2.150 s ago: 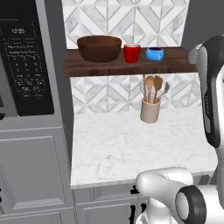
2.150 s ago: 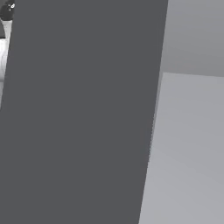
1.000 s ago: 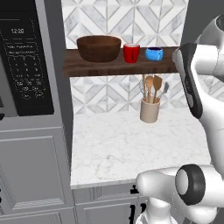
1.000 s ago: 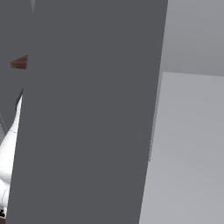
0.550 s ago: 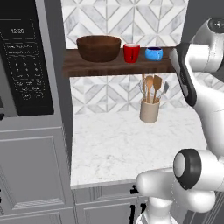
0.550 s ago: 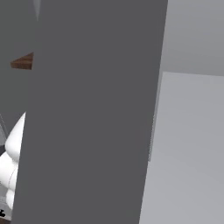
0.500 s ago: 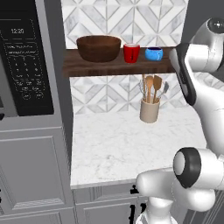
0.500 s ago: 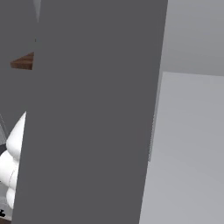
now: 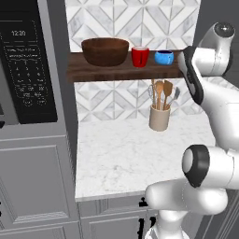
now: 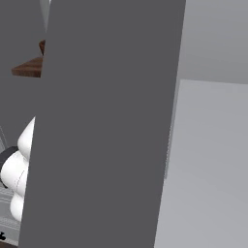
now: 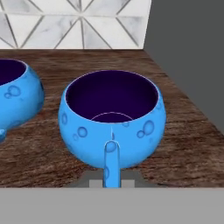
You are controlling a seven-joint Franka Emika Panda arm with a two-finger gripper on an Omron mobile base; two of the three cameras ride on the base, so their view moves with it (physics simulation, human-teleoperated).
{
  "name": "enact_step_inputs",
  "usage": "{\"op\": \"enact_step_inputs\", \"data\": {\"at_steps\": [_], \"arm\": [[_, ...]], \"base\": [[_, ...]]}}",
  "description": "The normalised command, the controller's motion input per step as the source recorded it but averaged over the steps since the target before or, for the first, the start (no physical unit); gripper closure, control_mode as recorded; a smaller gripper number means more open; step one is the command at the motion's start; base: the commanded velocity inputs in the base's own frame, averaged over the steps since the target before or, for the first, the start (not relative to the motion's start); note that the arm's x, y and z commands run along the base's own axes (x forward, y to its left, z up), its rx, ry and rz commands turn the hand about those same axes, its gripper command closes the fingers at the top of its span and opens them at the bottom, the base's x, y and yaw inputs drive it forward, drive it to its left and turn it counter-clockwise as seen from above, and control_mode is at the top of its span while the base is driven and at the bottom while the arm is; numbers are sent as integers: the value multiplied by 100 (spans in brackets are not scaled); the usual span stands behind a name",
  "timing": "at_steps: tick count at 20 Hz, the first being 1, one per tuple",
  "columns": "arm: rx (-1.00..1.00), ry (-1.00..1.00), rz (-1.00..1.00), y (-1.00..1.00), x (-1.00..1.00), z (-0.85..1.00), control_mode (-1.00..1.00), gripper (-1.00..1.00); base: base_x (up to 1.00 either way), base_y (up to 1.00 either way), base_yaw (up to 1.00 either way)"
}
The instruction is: Gather all objects into one cabinet and sort the glasses and bowls to opposite sides.
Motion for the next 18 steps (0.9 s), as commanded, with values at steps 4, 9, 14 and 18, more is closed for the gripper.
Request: {"op": "enact_step_inputs", "data": {"at_steps": [4, 9, 14, 18], "arm": [[0, 0, 0, -14, 35, -9, -100, 100], [0, 0, 0, -14, 34, -4, -100, 100], [0, 0, 0, -13, 35, -1, -100, 100], [0, 1, 0, -3, 5, 0, -100, -100]], "base": [[0, 0, 0], [0, 0, 0], [0, 0, 0], [0, 0, 0]]}}
